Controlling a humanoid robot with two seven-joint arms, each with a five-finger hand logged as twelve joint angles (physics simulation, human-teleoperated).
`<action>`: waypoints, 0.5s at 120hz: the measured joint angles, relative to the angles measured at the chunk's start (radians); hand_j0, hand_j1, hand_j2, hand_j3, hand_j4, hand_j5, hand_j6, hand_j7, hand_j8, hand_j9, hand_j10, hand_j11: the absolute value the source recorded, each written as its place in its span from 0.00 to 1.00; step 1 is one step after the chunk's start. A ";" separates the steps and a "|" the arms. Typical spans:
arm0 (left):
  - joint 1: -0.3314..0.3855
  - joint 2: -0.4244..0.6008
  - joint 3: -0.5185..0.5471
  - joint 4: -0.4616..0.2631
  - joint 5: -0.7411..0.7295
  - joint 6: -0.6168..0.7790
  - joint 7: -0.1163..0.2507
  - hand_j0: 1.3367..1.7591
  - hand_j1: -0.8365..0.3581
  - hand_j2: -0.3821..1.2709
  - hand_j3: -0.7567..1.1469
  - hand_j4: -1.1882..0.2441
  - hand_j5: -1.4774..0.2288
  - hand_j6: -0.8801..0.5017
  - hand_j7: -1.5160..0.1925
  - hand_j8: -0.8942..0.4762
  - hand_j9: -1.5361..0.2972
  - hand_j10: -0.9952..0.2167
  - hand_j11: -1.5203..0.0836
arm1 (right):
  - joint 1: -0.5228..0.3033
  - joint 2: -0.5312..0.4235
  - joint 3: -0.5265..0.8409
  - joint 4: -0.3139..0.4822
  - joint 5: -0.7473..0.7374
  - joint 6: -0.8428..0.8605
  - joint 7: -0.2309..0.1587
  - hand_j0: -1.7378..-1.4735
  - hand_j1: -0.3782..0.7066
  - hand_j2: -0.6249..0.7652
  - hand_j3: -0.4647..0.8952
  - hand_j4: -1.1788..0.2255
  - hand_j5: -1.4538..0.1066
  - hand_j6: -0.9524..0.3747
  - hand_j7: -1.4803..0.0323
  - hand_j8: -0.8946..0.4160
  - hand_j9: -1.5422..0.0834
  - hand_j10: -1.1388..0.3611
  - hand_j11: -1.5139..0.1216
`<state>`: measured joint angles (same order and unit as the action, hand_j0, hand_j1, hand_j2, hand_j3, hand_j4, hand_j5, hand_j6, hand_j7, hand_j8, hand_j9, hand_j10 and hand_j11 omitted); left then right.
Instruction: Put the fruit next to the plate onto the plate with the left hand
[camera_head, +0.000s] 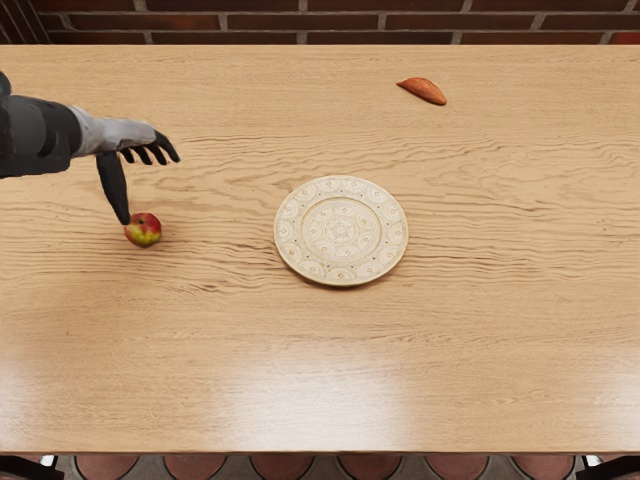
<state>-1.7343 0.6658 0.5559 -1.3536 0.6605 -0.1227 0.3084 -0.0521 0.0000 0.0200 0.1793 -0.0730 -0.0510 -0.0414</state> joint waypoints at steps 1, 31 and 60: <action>-0.004 -0.003 0.008 -0.002 0.003 0.009 0.000 0.76 0.75 0.26 0.40 0.66 0.68 0.46 0.70 0.47 0.66 0.62 0.75 | 0.000 0.000 0.000 0.000 0.000 0.000 0.000 0.30 0.06 0.45 0.34 0.82 0.91 0.70 0.96 0.66 0.93 0.74 0.91; -0.048 -0.074 0.206 -0.068 0.047 0.227 0.032 0.76 0.75 0.26 0.40 0.66 0.68 0.46 0.70 0.47 0.66 0.62 0.75 | 0.000 0.000 0.000 0.000 0.000 0.000 0.000 0.30 0.06 0.45 0.34 0.82 0.91 0.70 0.96 0.66 0.93 0.74 0.91; -0.034 -0.123 0.277 -0.091 0.048 0.303 0.045 0.76 0.75 0.26 0.40 0.66 0.68 0.46 0.70 0.47 0.66 0.62 0.75 | 0.000 0.000 0.000 0.000 0.000 0.000 0.000 0.30 0.06 0.45 0.34 0.82 0.91 0.70 0.96 0.66 0.93 0.74 0.91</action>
<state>-1.7687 0.5426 0.8332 -1.4441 0.7086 0.1801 0.3530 -0.0520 0.0000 0.0200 0.1790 -0.0731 -0.0513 -0.0414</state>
